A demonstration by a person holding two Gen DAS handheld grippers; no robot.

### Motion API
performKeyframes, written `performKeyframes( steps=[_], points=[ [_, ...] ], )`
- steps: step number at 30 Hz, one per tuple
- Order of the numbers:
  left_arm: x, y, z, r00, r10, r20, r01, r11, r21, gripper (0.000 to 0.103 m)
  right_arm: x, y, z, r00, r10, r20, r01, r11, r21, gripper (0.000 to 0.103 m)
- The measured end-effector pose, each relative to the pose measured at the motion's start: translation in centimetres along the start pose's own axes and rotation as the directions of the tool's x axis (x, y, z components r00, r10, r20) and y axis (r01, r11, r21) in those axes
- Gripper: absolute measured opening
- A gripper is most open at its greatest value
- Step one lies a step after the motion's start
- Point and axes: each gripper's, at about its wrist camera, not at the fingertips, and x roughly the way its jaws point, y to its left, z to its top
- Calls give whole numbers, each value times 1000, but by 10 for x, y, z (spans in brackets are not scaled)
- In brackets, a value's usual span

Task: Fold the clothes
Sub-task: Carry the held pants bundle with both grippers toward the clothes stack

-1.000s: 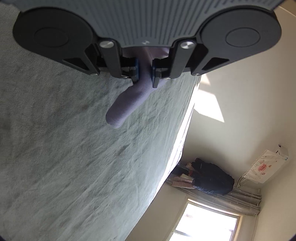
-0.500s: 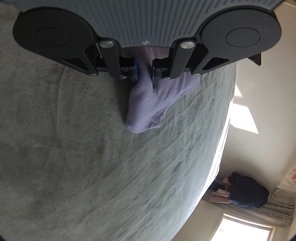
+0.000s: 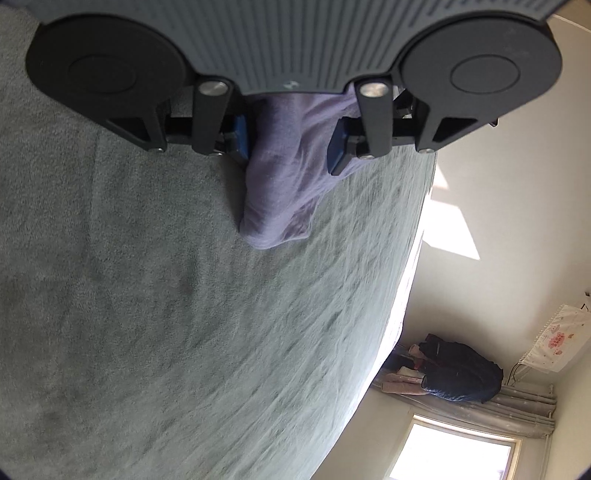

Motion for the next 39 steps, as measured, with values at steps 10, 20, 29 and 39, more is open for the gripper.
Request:
performKeyframes(
  steps=[10, 20, 29, 39],
  points=[
    [-12, -33, -18, 992, -36, 122, 22, 993, 117, 16, -11, 12, -11, 994, 48, 102, -35, 991, -133, 18],
    [-35, -121, -35, 973, -121, 198, 53, 946, 318, 16, -64, 62, 3, 967, 133, 215, -60, 947, -314, 18],
    [-34, -199, -46, 965, -180, 193, 78, 894, 442, 16, -122, 75, 29, 939, 172, 298, -45, 920, -389, 18],
    [6, -268, -56, 953, -259, 156, 155, 863, 482, 16, -182, 74, 66, 902, 184, 392, 7, 899, -438, 18]
  ],
)
